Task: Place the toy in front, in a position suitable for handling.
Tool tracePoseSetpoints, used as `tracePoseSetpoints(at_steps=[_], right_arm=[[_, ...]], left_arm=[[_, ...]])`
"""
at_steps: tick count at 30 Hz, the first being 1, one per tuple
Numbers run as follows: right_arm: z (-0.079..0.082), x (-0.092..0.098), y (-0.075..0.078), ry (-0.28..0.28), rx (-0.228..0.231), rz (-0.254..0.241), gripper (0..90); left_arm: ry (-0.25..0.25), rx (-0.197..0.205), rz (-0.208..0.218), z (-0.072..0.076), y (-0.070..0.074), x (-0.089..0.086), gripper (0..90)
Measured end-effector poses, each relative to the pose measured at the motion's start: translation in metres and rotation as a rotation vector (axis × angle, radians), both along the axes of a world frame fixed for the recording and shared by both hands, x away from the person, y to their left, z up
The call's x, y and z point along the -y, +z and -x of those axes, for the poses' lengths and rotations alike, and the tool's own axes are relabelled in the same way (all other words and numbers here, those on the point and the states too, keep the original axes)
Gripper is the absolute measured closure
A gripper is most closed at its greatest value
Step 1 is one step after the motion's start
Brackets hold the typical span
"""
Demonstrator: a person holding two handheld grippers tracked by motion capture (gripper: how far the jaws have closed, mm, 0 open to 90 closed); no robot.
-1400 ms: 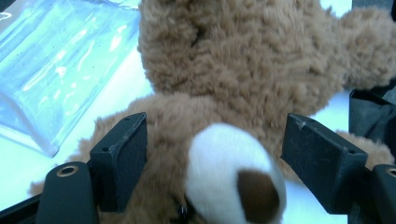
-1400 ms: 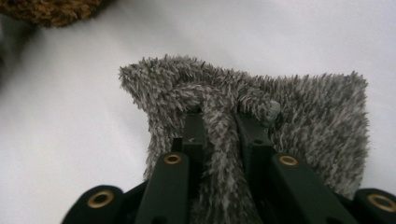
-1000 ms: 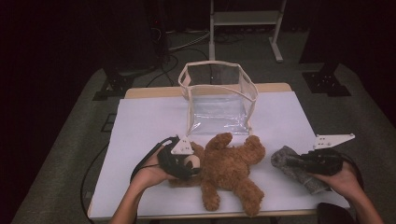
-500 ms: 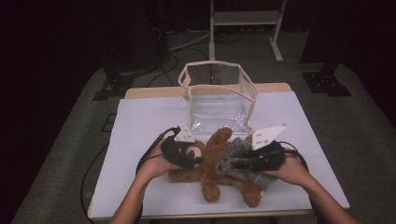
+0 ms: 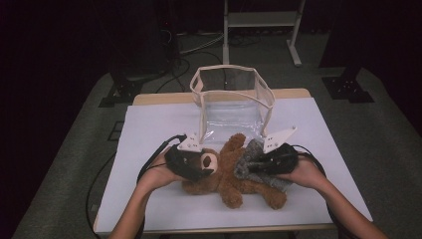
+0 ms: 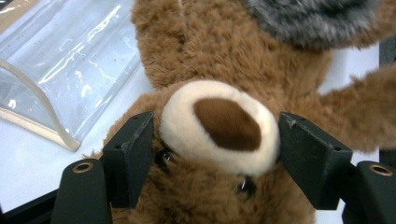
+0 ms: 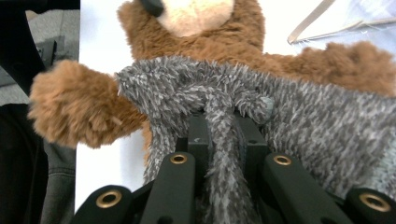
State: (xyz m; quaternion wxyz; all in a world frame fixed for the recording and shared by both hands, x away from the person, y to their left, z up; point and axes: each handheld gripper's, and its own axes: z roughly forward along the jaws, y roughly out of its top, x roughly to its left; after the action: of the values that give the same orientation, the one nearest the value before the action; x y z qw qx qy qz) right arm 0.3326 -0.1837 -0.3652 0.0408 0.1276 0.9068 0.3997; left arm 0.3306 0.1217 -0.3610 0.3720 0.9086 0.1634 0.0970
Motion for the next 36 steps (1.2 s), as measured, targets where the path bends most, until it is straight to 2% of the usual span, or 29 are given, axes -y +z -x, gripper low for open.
tracePoseSetpoints(at_steps=[2,6,10,11,12,14,15,16,17,19,20,21,24,26,27,28,31,34,36], right_arm=[[-0.005,0.001,0.000,-0.003,-0.006,-0.003,78.9],[-0.008,-0.001,0.002,-0.005,-0.012,0.009,78.8],[-0.007,-0.007,0.014,0.008,-0.007,0.008,78.9],[-0.005,-0.015,0.022,0.023,0.013,0.018,78.8],[-0.003,-0.027,0.030,0.050,0.026,0.027,78.8],[-0.002,-0.044,0.033,0.078,0.038,0.055,78.8],[-0.002,-0.054,0.033,0.098,0.047,0.074,78.8],[-0.002,-0.054,0.033,0.098,0.047,0.074,78.8],[-0.003,-0.073,0.026,0.130,0.035,0.105,78.8],[-0.004,-0.080,0.017,0.146,0.035,0.137,78.8],[-0.005,-0.080,0.014,0.148,0.030,0.140,78.8],[-0.005,-0.080,0.014,0.148,0.030,0.140,78.8],[-0.007,-0.057,0.014,0.121,-0.003,0.121,78.9],[-0.007,-0.050,0.015,0.109,-0.006,0.116,78.9],[-0.008,-0.035,0.018,0.085,-0.006,0.111,78.9],[-0.008,-0.030,0.019,0.074,-0.007,0.111,78.9],[-0.007,-0.016,0.021,0.046,-0.003,0.114,78.9],[-0.005,-0.013,0.023,0.048,-0.008,0.100,78.8],[-0.002,-0.019,0.028,0.070,-0.007,0.091,78.8]], left_arm=[[0.004,0.000,-0.001,-0.001,-0.004,-0.001,30.2],[0.021,-0.012,0.033,-0.003,-0.011,-0.003,34.9],[0.028,-0.011,0.043,-0.003,-0.014,-0.001,36.8],[0.031,-0.012,0.046,-0.003,-0.014,-0.001,37.2],[0.020,-0.009,0.030,-0.004,-0.012,0.001,37.3],[0.021,-0.010,0.024,-0.004,-0.011,0.002,37.3],[0.023,-0.013,0.023,-0.004,-0.010,0.002,37.2],[0.023,-0.013,0.023,-0.004,-0.010,0.002,37.2],[0.020,-0.014,0.024,-0.005,-0.010,0.000,37.2],[0.025,-0.021,0.036,-0.005,-0.011,-0.004,37.3],[0.027,-0.027,0.053,-0.006,-0.011,-0.007,37.3],[0.027,-0.027,0.053,-0.006,-0.011,-0.007,37.2],[0.008,-0.021,0.093,-0.005,-0.007,-0.012,35.9],[0.002,-0.020,0.092,-0.004,-0.006,-0.011,34.9],[0.000,-0.014,0.087,-0.003,-0.004,-0.011,34.5],[0.001,-0.013,0.085,-0.003,-0.003,-0.012,34.6],[0.003,-0.026,0.082,-0.004,-0.004,-0.012,36.3],[0.003,-0.036,0.080,-0.006,-0.006,-0.011,39.0],[0.001,-0.041,0.072,-0.009,-0.006,-0.011,39.8]])
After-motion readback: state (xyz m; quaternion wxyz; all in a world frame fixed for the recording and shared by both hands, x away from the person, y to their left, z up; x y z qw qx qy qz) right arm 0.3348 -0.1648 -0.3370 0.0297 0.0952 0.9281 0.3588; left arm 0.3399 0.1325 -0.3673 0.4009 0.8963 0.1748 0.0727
